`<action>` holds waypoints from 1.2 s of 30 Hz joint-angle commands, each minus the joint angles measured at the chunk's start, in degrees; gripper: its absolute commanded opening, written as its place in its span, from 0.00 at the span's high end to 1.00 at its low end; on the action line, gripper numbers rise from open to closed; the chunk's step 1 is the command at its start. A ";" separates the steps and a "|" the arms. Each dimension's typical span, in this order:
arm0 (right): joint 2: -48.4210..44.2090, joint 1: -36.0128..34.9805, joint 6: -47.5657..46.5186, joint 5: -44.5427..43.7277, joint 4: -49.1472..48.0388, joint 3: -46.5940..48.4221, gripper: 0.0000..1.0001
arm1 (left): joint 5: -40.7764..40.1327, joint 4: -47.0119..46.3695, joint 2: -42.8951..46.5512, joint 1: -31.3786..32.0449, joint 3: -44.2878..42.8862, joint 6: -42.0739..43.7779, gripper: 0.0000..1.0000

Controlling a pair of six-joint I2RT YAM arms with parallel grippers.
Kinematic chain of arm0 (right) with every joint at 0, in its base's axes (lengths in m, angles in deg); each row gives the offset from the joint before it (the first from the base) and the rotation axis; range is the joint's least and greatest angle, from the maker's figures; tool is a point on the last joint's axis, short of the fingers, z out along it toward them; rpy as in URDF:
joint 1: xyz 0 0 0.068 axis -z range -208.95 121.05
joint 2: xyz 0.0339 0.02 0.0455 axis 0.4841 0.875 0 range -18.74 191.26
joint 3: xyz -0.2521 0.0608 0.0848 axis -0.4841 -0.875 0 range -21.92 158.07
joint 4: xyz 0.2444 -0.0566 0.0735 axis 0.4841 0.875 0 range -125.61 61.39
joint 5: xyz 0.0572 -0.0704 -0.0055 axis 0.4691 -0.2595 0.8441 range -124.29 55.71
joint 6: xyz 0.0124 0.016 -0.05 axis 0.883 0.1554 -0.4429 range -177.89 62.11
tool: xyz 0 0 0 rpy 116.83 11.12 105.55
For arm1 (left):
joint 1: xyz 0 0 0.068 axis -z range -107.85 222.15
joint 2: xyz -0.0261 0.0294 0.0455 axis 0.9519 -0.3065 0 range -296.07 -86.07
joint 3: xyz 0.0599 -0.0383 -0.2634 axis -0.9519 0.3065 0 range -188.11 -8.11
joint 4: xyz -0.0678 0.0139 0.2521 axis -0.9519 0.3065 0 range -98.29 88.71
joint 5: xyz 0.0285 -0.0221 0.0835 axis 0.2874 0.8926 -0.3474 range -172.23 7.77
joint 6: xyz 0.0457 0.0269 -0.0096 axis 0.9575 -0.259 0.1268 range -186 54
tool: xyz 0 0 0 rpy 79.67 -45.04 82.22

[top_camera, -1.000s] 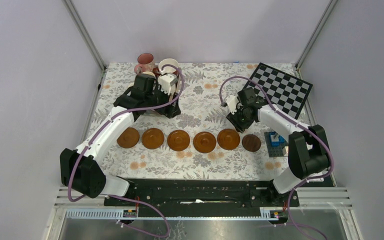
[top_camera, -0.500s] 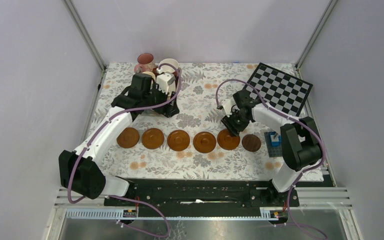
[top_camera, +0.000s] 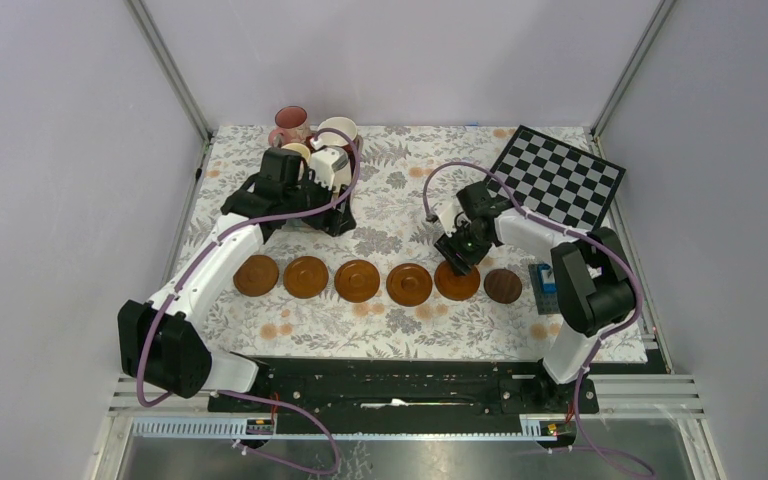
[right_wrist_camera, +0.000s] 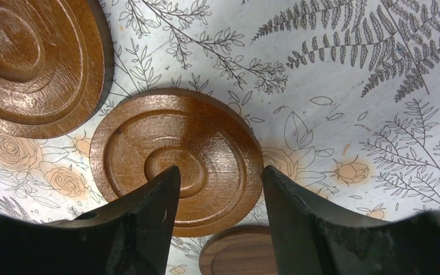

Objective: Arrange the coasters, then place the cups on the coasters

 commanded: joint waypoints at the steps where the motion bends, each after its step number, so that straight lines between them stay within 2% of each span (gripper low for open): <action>1: 0.30 -1.84 -1.19 -1.71 -1.68 -0.84 0.39 | 1.92 -1.47 2.25 -0.57 0.47 -0.33 0.30; 12: -3.19 -2.82 -2.57 -3.47 -1.52 -5.53 0.42 | 2.27 -1.53 2.14 -0.88 0.66 -0.55 0.30; 36: -5.39 -3.59 -4.02 -5.97 -0.78 -8.12 0.48 | 1.92 -1.88 -0.86 -0.88 -0.88 0.14 0.30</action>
